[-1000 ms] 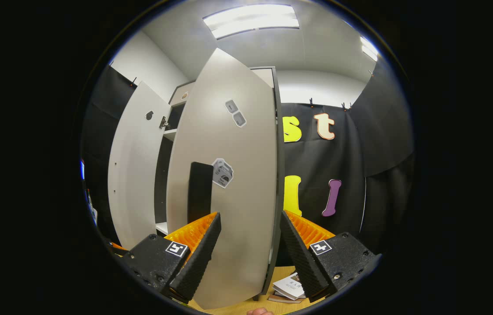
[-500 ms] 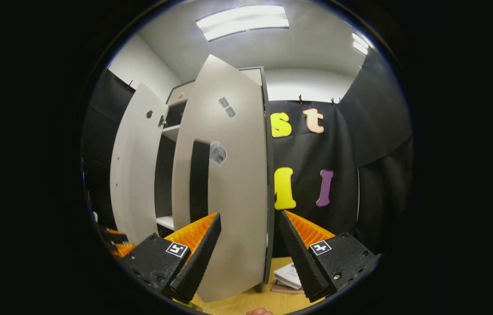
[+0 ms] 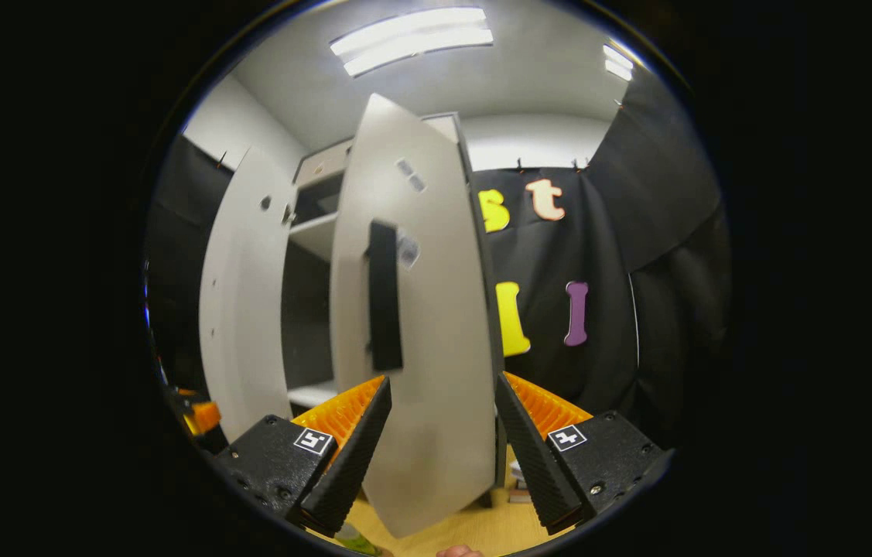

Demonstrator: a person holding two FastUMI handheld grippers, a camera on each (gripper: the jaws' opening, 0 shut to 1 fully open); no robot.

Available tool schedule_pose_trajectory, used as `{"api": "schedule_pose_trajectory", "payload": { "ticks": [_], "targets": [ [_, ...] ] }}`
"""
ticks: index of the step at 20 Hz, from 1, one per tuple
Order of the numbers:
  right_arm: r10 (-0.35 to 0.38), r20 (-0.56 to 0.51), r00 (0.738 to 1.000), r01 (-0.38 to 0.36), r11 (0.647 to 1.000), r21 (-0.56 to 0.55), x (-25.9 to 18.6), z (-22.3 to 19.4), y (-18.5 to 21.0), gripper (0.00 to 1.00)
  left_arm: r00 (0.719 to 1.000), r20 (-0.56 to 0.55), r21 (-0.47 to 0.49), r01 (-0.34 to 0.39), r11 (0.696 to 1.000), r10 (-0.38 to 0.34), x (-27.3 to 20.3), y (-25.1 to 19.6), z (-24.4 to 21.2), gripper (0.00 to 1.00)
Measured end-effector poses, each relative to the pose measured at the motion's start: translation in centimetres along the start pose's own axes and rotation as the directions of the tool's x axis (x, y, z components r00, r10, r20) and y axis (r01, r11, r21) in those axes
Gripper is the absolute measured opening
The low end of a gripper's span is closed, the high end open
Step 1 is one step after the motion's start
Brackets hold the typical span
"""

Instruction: Grasp the bottle in the cabinet with the left hand and place it on the coaster, then close the right door with the right hand and the left door with the left hand.

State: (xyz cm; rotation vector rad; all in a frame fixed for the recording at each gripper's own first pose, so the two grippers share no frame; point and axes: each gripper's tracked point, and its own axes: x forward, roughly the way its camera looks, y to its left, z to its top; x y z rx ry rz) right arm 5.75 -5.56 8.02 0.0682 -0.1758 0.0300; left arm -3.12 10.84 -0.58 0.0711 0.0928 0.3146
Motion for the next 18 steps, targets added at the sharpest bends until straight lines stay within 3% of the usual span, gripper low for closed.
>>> {"api": "schedule_pose_trajectory", "payload": {
  "ticks": [4, 10, 15, 18],
  "targets": [
    [0.017, 0.021, 1.000, -0.017, 1.000, -0.009, 2.7, 1.6, 0.8, 0.83, 1.000, -0.001, -0.007, -0.023, 1.000, 0.023, -0.7, 0.4, 0.3, 0.95],
    [0.101, -0.048, 0.994, -0.102, 0.994, -0.038, 3.6, -0.4, 3.3, 0.82, 0.994, -0.031, -0.026, -0.105, 0.994, 0.104, -0.2, 3.8, 0.0, 0.95],
    [0.206, -0.138, 0.969, -0.210, 0.977, -0.018, 1.7, -3.4, 5.3, 0.83, 0.956, -0.042, 0.010, -0.289, 0.957, 0.289, 1.7, 11.7, 1.3, 0.95],
    [0.226, -0.195, 0.954, -0.231, 0.973, -0.002, -0.9, -6.2, 5.0, 0.83, 0.928, 0.015, 0.035, -0.372, 0.928, 0.372, 3.8, 15.5, 4.2, 0.95]
  ]
}}
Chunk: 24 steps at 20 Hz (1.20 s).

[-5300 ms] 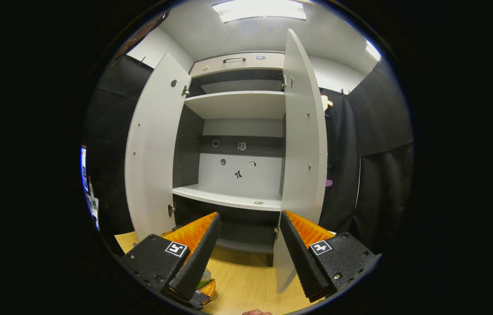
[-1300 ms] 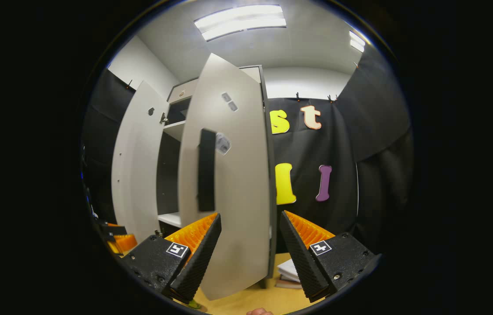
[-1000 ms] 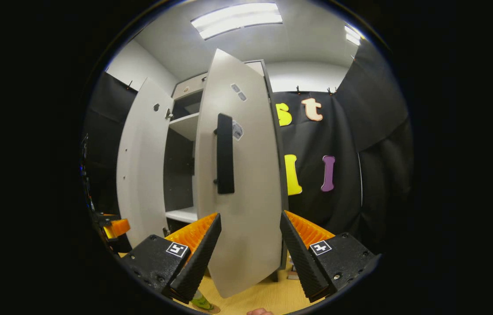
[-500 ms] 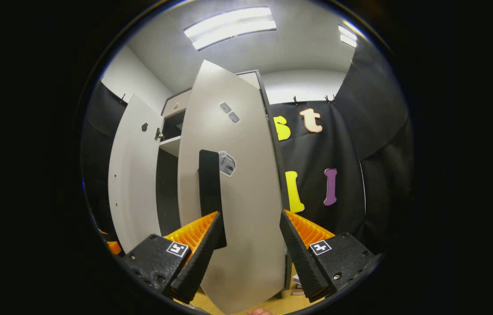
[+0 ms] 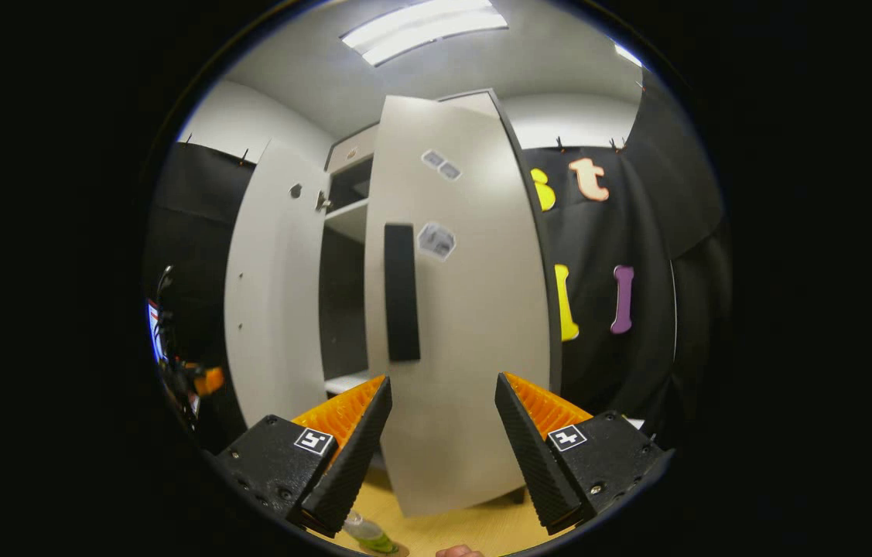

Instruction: Grasp the bottle in the cabinet with the left hand and place it on the coaster, then close the right door with the right hand and the left door with the left hand.

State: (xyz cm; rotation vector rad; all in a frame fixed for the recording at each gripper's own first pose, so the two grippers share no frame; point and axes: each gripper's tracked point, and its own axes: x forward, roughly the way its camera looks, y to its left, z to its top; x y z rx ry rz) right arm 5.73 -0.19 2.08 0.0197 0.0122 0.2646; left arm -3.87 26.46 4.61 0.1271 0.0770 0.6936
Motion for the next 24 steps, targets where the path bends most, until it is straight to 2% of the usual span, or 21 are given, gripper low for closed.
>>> {"api": "schedule_pose_trajectory", "payload": {
  "ticks": [3, 7, 10, 12, 13, 17, 18, 19, 20, 21, 22, 23, 24],
  "targets": [
    [-0.008, -0.064, 0.998, 0.007, 1.000, -0.002, -1.4, -2.4, -0.3, 0.83, 0.996, 0.071, 0.027, -0.052, 0.998, 0.050, 3.3, 1.5, 3.7, 0.95],
    [-0.041, -0.076, 0.996, 0.041, 0.999, -0.002, -2.1, -2.6, -1.6, 0.83, 0.991, 0.132, 0.032, -0.017, 0.999, 0.013, 6.6, 0.0, 7.5, 0.95],
    [-0.066, -0.071, 0.995, 0.068, 0.998, 0.015, -2.7, -2.4, -2.9, 0.83, 0.993, 0.120, 0.030, 0.016, 0.999, -0.020, 7.4, -1.1, 7.3, 0.95],
    [-0.082, -0.066, 0.994, 0.084, 0.996, 0.022, -3.0, -2.4, -3.6, 0.83, 0.991, 0.122, 0.031, 0.049, 0.998, -0.053, 7.1, -1.8, 7.5, 0.88],
    [-0.086, -0.066, 0.994, 0.088, 0.996, 0.027, -3.1, -2.5, -3.9, 0.83, 0.991, 0.110, 0.022, 0.073, 0.997, -0.075, 6.9, -2.2, 7.3, 0.93],
    [-0.070, -0.078, 0.995, 0.074, 0.996, 0.052, -2.2, -2.8, -3.7, 0.83, 0.978, 0.100, -0.014, 0.186, 0.982, -0.184, 4.3, -5.8, 6.6, 0.92],
    [-0.055, -0.070, 0.996, 0.060, 0.996, 0.068, -1.9, -2.7, -3.3, 0.83, 0.969, 0.100, -0.034, 0.228, 0.973, -0.224, 3.5, -7.3, 6.4, 0.92],
    [-0.039, -0.065, 0.997, 0.045, 0.996, 0.083, -1.6, -2.5, -2.6, 0.83, 0.958, 0.097, -0.060, 0.277, 0.959, -0.270, 2.7, -9.2, 6.1, 0.99],
    [-0.022, -0.062, 0.998, 0.028, 0.996, 0.089, -1.5, -2.5, -2.1, 0.83, 0.941, 0.092, -0.083, 0.332, 0.939, -0.325, 1.8, -11.3, 6.0, 0.99],
    [-0.008, -0.058, 0.998, 0.013, 0.996, 0.088, -1.4, -2.2, -1.6, 0.83, 0.918, 0.085, -0.095, 0.394, 0.914, -0.387, 1.2, -13.6, 5.7, 0.99],
    [0.002, -0.056, 0.998, 0.002, 0.997, 0.081, -1.4, -2.0, -1.4, 0.83, 0.887, 0.086, -0.101, 0.461, 0.881, -0.454, 1.1, -15.9, 5.7, 0.92],
    [0.003, -0.057, 0.998, 0.001, 0.998, 0.070, -1.5, -1.8, -1.4, 0.83, 0.853, 0.089, -0.104, 0.522, 0.847, -0.515, 0.5, -18.3, 6.0, 0.99],
    [-0.001, -0.061, 0.998, 0.004, 0.998, 0.059, -1.7, -1.7, -1.6, 0.83, 0.831, 0.092, -0.097, 0.555, 0.826, -0.548, 0.3, -19.7, 6.4, 0.94]
  ]
}}
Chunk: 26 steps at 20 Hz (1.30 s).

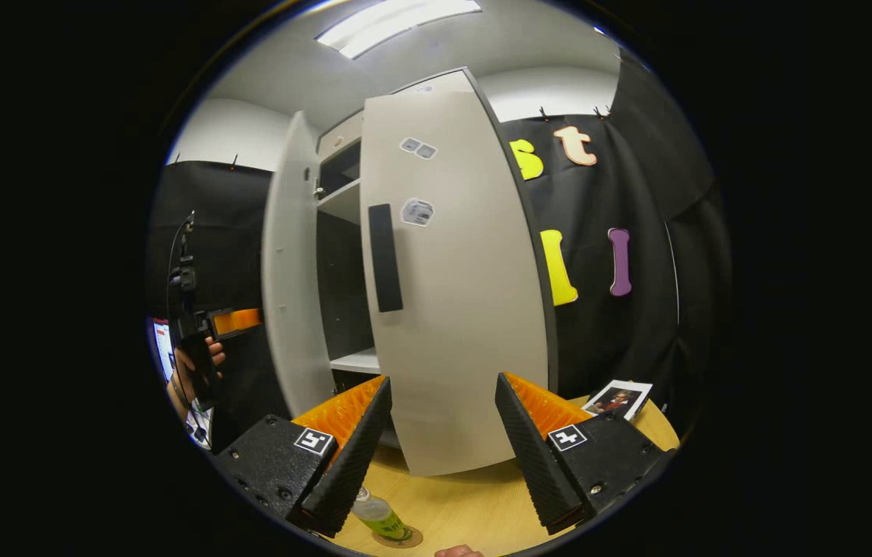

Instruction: Grasp the bottle in the cabinet with the left hand and place it on the coaster, then close the right door with the right hand and the left door with the left hand.

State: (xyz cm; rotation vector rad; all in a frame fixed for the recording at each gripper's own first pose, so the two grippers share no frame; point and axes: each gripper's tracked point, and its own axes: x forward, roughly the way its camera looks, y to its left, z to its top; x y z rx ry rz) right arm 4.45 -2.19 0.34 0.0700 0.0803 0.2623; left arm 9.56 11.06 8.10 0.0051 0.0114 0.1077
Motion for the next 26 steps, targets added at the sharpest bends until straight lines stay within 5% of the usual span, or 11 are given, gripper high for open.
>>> {"api": "schedule_pose_trajectory", "payload": {
  "ticks": [8, 17, 26],
  "targets": [
    [-0.020, 0.019, 1.000, 0.021, 1.000, -0.013, -2.1, 0.7, 0.6, 0.83, 0.999, 0.041, 0.084, -0.006, 0.996, 0.003, -0.5, -1.8, -0.1, 1.00],
    [-0.096, 0.055, 0.994, 0.094, 0.995, 0.026, -2.3, 0.7, 0.7, 0.83, 0.998, 0.023, 0.010, 0.059, 0.998, -0.059, -5.0, -7.9, -4.9, 0.99],
    [-0.107, -0.009, 0.994, 0.108, 0.993, 0.045, -4.1, -1.7, 0.6, 0.83, 0.999, -0.025, 0.017, -0.027, 0.999, 0.028, -10.1, -8.2, -11.7, 0.95]
  ]
}}
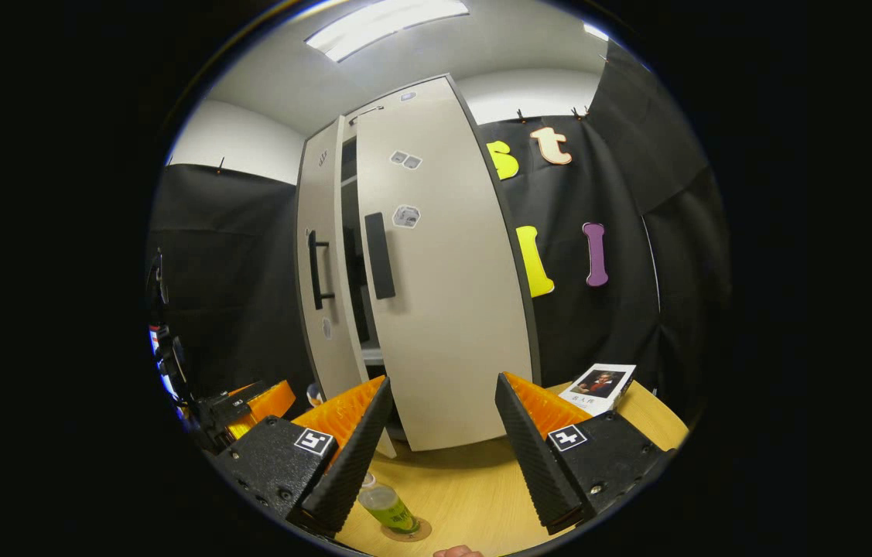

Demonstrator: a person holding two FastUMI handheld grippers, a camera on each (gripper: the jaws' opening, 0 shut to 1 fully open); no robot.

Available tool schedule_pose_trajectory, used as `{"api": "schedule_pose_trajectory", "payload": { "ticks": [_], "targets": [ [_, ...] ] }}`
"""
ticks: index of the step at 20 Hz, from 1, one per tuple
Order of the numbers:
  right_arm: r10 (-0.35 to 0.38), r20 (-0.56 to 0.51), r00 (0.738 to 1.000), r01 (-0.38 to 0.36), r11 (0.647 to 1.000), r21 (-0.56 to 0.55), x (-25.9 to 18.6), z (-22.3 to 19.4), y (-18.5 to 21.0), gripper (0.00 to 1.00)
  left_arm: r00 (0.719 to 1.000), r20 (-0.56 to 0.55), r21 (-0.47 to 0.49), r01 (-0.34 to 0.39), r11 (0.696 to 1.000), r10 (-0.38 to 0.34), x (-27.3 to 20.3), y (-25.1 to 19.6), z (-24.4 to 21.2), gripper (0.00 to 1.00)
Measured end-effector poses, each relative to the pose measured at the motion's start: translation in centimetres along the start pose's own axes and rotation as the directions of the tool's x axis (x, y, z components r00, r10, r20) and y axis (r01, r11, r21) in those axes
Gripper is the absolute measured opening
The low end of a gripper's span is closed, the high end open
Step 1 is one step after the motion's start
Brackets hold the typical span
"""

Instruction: Grasp the bottle in the cabinet with the left hand and place it on the coaster, then close the right door with the right hand and the left door with the left hand.

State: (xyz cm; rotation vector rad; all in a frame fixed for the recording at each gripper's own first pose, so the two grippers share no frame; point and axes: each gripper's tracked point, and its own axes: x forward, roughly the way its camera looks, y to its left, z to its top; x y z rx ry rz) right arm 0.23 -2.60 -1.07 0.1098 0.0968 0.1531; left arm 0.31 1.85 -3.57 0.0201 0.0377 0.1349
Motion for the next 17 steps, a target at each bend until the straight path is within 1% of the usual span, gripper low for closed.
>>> {"api": "schedule_pose_trajectory", "payload": {
  "ticks": [1, 2, 3, 4, 7, 15, 16, 17],
  "targets": [
    [-0.004, -0.002, 1.000, 0.004, 1.000, -0.012, -0.2, 0.0, -0.1, 0.83, 1.000, -0.001, -0.001, -0.014, 1.000, 0.014, -0.3, 0.4, -0.2, 1.00],
    [-0.002, -0.002, 1.000, 0.002, 1.000, -0.021, -0.4, -0.1, -0.1, 0.83, 1.000, -0.012, -0.008, -0.016, 1.000, 0.016, -0.6, 0.4, -0.6, 1.00],
    [0.003, 0.003, 1.000, -0.003, 1.000, -0.024, -0.5, 0.0, 0.1, 0.83, 1.000, -0.026, -0.019, -0.011, 1.000, 0.011, -1.0, 0.1, -1.2, 0.99],
    [0.007, 0.009, 1.000, -0.007, 1.000, -0.024, -0.7, 0.0, 0.2, 0.83, 0.999, -0.039, -0.029, -0.009, 1.000, 0.008, -1.1, 0.0, -1.5, 0.95],
    [0.020, 0.016, 1.000, -0.019, 0.999, -0.032, -0.9, 0.2, 0.7, 0.83, 0.999, -0.030, -0.028, -0.018, 0.999, 0.018, -1.0, 0.3, -1.0, 0.95],
    [0.045, 0.021, 0.999, -0.044, 0.998, -0.045, -0.9, 0.7, 2.0, 0.83, 0.999, -0.030, -0.015, 0.010, 1.000, -0.011, -1.7, -0.5, -0.5, 0.95],
    [0.046, 0.020, 0.999, -0.045, 0.998, -0.048, -0.8, 0.7, 2.1, 0.83, 1.000, -0.025, -0.010, 0.012, 1.000, -0.012, -1.7, -0.6, -0.3, 0.97],
    [0.047, 0.019, 0.999, -0.046, 0.998, -0.049, -0.8, 0.6, 2.2, 0.83, 1.000, -0.024, -0.006, 0.015, 1.000, -0.015, -1.7, -0.8, -0.2, 0.95]
  ]
}}
